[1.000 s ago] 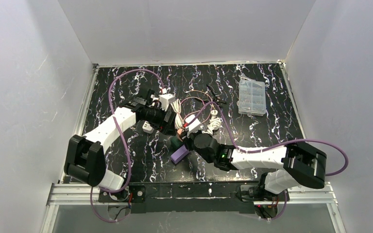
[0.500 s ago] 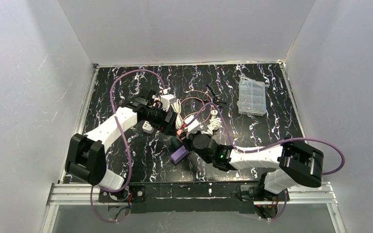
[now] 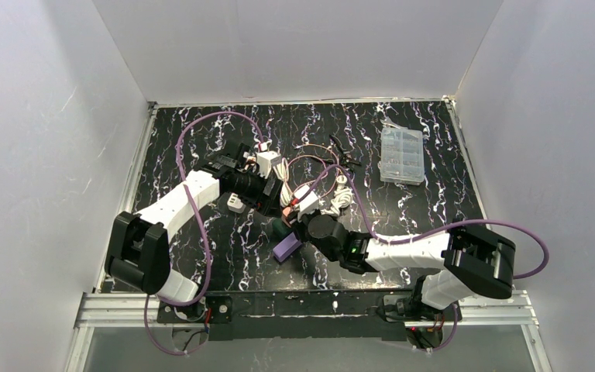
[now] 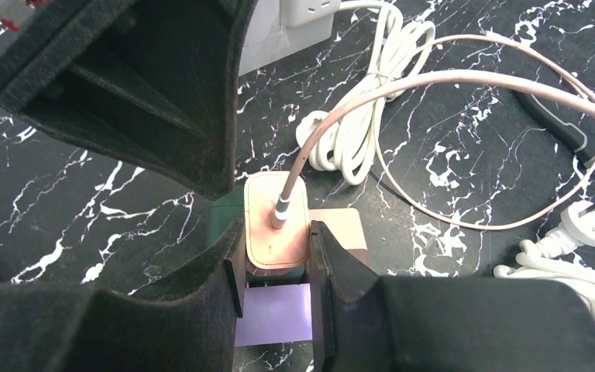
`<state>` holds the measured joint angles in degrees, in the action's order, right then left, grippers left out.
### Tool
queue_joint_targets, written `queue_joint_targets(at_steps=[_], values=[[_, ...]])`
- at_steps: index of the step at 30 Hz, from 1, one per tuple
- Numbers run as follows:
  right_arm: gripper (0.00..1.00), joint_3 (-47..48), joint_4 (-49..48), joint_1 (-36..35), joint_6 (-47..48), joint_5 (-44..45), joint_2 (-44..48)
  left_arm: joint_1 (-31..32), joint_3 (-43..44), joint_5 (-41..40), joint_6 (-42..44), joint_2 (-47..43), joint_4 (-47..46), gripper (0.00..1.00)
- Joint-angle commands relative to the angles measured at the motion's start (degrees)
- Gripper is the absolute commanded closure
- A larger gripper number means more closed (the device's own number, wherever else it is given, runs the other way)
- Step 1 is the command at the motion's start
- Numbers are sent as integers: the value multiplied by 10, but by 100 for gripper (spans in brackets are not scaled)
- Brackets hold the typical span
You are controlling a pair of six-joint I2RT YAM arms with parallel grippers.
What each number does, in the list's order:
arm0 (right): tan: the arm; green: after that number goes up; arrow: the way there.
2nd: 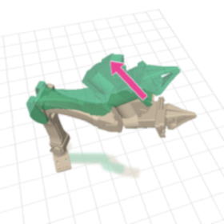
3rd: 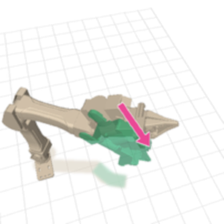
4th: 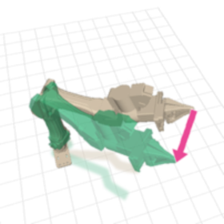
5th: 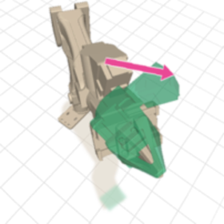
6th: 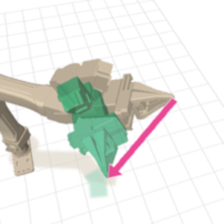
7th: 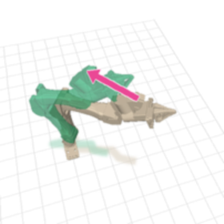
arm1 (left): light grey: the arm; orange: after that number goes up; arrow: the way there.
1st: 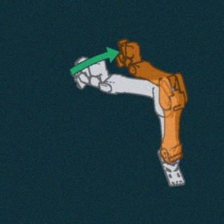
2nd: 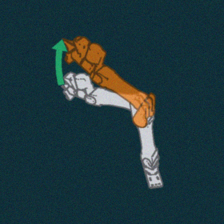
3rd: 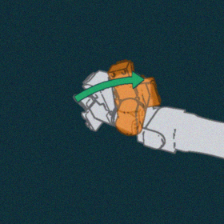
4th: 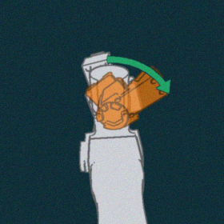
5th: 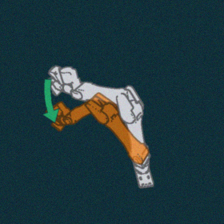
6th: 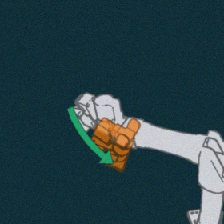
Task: Insert the plug
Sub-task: Insert the plug into the socket.
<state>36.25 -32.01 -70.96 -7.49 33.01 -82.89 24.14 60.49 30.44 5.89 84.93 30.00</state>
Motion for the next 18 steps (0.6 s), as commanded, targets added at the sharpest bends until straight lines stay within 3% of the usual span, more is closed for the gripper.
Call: queue_joint_targets(at_steps=[1, 18], values=[[99, -13, -14, -3, 3, 8, 13, 2, 10, 0, 2, -8, 4, 12], [99, -5, -6, -3, 4, -6, -6, 19, 31, 2, -20, 12, -8, 12]])
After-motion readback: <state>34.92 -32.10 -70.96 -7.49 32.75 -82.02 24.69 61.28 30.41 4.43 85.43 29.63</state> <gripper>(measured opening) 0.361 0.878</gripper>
